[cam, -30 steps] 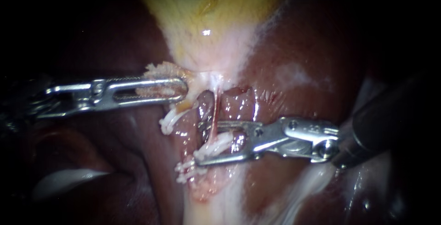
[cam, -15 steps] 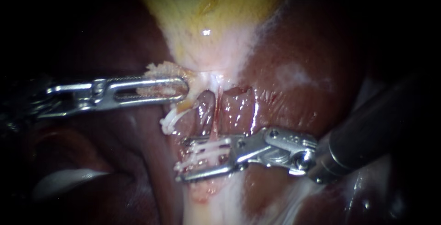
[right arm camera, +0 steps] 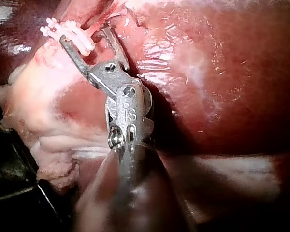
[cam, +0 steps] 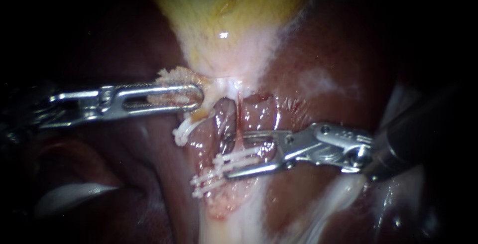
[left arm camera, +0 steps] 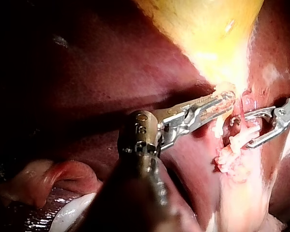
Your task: Going back second clip right tube
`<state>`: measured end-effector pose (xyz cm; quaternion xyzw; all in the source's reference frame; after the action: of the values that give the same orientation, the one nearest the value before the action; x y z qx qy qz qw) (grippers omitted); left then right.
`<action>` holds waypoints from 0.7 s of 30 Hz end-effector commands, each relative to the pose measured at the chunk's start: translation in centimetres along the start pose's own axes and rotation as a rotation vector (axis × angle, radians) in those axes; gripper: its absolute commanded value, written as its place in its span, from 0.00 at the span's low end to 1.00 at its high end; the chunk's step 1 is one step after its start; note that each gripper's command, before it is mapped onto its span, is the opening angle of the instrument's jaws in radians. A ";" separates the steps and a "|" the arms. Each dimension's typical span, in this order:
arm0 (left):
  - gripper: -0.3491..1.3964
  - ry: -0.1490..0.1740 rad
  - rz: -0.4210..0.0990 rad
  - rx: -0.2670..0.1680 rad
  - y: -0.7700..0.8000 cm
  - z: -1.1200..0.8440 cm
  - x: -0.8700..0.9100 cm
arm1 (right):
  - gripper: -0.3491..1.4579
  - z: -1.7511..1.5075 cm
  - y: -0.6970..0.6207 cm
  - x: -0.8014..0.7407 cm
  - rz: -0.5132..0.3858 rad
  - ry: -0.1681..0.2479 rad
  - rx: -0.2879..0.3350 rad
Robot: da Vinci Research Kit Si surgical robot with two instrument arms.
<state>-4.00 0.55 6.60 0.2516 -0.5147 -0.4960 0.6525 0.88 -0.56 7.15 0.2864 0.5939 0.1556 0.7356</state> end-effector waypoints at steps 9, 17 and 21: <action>0.00 0.000 0.000 0.000 0.00 0.01 0.00 | 0.47 -0.52 -0.08 0.23 -0.102 -0.007 -0.012; 0.00 0.000 0.000 0.000 0.00 0.01 0.01 | 0.47 -0.84 -0.18 0.49 -0.157 -0.011 -0.009; 0.00 0.000 0.000 0.000 0.00 0.01 0.01 | 0.47 -0.92 -0.20 0.54 -0.171 -0.012 -0.005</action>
<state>-4.01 0.55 6.61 0.2516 -0.5149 -0.4959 0.6525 0.10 -0.18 6.49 0.2334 0.6116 0.0913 0.7504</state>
